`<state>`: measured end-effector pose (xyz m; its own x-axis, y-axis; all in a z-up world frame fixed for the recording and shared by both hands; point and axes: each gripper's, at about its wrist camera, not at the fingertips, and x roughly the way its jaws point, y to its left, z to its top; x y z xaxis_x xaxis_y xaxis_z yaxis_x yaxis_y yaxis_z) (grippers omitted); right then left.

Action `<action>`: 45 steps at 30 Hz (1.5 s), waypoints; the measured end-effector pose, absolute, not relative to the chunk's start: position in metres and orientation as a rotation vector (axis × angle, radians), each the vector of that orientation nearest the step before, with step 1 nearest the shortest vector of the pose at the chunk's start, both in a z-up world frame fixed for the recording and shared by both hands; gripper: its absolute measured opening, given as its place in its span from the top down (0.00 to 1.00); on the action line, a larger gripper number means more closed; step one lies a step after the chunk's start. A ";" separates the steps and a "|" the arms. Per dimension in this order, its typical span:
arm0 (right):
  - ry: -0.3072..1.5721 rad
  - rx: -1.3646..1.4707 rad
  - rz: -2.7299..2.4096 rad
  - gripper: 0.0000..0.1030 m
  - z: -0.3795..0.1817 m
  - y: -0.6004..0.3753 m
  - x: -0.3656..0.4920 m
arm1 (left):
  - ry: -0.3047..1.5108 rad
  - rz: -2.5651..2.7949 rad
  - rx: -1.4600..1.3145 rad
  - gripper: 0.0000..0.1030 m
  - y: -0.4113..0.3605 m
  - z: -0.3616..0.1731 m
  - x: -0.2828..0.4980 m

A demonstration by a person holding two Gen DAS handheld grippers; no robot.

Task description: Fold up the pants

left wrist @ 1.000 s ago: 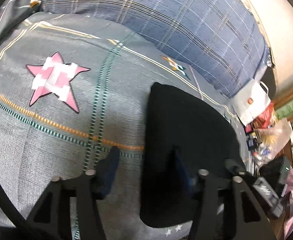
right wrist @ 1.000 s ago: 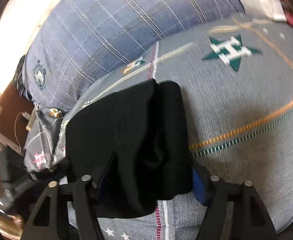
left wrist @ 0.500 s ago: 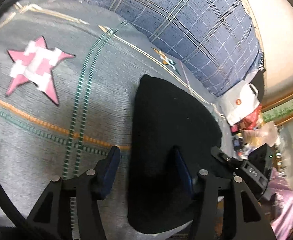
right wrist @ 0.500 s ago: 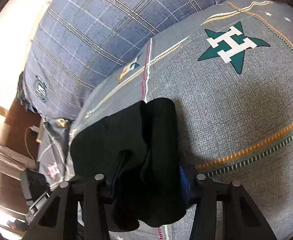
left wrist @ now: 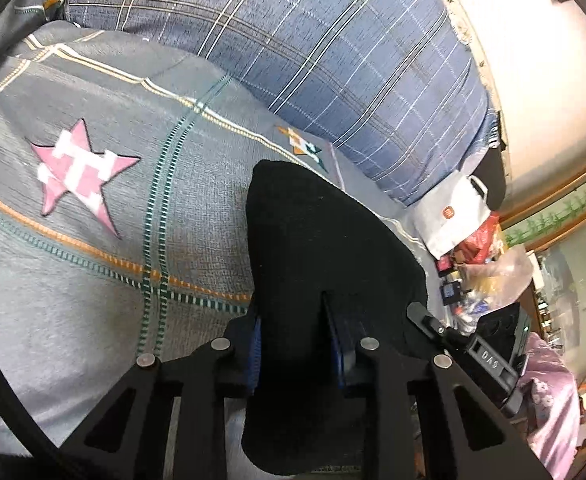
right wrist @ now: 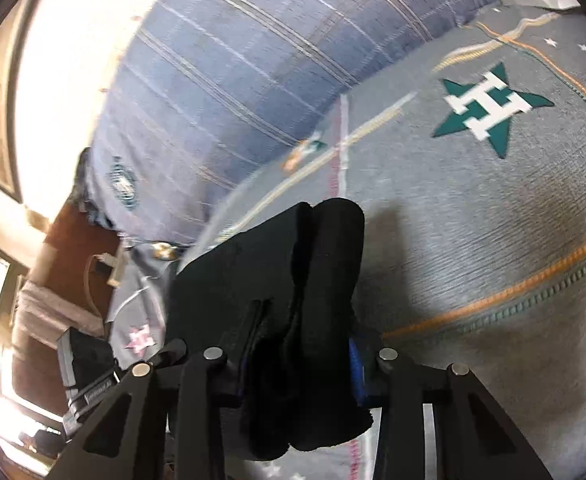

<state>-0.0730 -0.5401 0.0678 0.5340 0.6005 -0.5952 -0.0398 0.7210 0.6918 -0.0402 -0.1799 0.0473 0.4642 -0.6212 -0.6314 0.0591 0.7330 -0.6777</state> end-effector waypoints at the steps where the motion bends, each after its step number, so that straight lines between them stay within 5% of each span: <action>1: 0.930 0.667 0.433 0.62 0.072 -0.535 -0.076 | 1.005 -0.454 -0.639 0.73 -0.176 0.050 -0.042; 12: 0.993 0.607 0.467 0.62 0.105 -0.485 -0.033 | 1.031 -0.394 -0.563 0.72 -0.148 0.078 0.000; 18: 1.035 0.538 0.443 0.62 0.064 -0.473 -0.012 | 1.174 -0.288 -0.572 0.63 -0.142 0.019 0.027; 19: 1.090 0.553 0.411 0.58 0.046 -0.472 -0.010 | 1.197 -0.264 -0.578 0.51 -0.142 0.009 0.029; 23: 1.092 0.624 0.413 0.46 0.042 -0.480 -0.007 | 1.136 -0.280 -0.612 0.45 -0.132 0.023 0.027; 28: 1.015 0.594 0.384 0.18 0.066 -0.492 -0.004 | 1.101 -0.241 -0.592 0.38 -0.123 0.045 0.032; 33: 1.114 0.560 0.418 0.18 0.067 -0.490 0.031 | 1.156 -0.214 -0.495 0.38 -0.126 0.053 0.068; 35: 1.126 0.581 0.449 0.25 0.062 -0.491 0.036 | 1.167 -0.251 -0.526 0.38 -0.126 0.040 0.074; 36: 1.133 0.588 0.458 0.37 0.057 -0.491 0.036 | 1.184 -0.253 -0.569 0.38 -0.123 0.027 0.074; 39: 1.155 0.583 0.446 0.41 0.042 -0.486 0.036 | 1.218 -0.241 -0.687 0.39 -0.114 0.003 0.072; 45: 1.114 0.552 0.438 0.57 0.048 -0.480 0.039 | 1.156 -0.262 -0.634 0.68 -0.120 0.018 0.073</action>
<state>0.0394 -0.4799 0.0476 0.3814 0.5871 -0.7140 -0.0564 0.7858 0.6159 0.0734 -0.1203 0.0179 0.3974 -0.5043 -0.7667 -0.1241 0.7982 -0.5894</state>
